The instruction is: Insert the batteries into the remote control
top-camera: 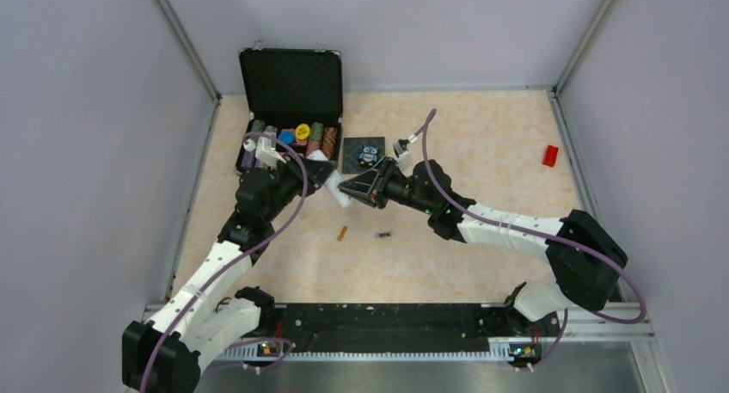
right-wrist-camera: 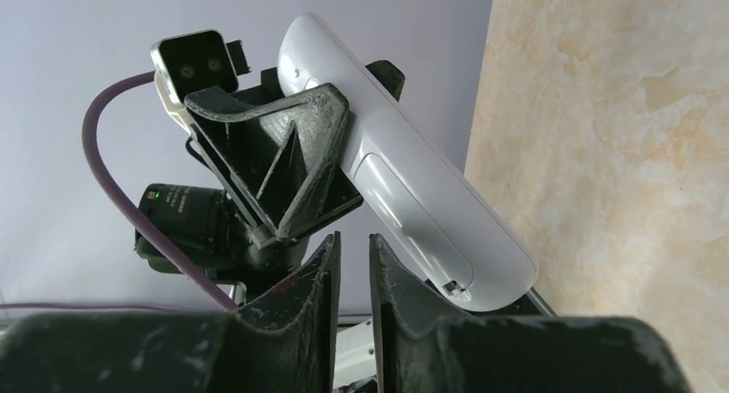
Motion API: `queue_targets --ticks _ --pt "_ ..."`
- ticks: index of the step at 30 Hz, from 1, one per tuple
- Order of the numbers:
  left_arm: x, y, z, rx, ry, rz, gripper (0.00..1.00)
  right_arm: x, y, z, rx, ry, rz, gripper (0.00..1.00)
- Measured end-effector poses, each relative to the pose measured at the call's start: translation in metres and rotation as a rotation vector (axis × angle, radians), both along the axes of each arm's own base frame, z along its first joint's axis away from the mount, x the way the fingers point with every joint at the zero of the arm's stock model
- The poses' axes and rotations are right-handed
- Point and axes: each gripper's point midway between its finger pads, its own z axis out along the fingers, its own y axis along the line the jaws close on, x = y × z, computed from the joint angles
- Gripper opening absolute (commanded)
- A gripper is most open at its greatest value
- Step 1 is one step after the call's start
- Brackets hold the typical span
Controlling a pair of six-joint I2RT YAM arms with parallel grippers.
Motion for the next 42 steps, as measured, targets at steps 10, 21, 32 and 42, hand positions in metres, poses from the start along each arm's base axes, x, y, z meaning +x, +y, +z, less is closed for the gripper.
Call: queue_targets --ticks 10,21,32,42 --pt "0.006 0.007 0.000 0.009 -0.008 0.050 0.00 -0.002 -0.012 -0.004 -0.058 0.062 -0.035 0.33" --pt "0.007 0.008 0.001 0.009 -0.009 0.054 0.00 -0.002 -0.016 -0.018 -0.102 0.110 -0.050 0.38" --pt "0.006 0.007 0.001 0.008 -0.010 0.053 0.00 -0.001 -0.016 -0.018 -0.095 0.134 -0.058 0.35" --pt "0.006 0.007 0.002 0.007 -0.012 0.050 0.00 -0.001 -0.015 -0.016 -0.079 0.145 -0.060 0.34"
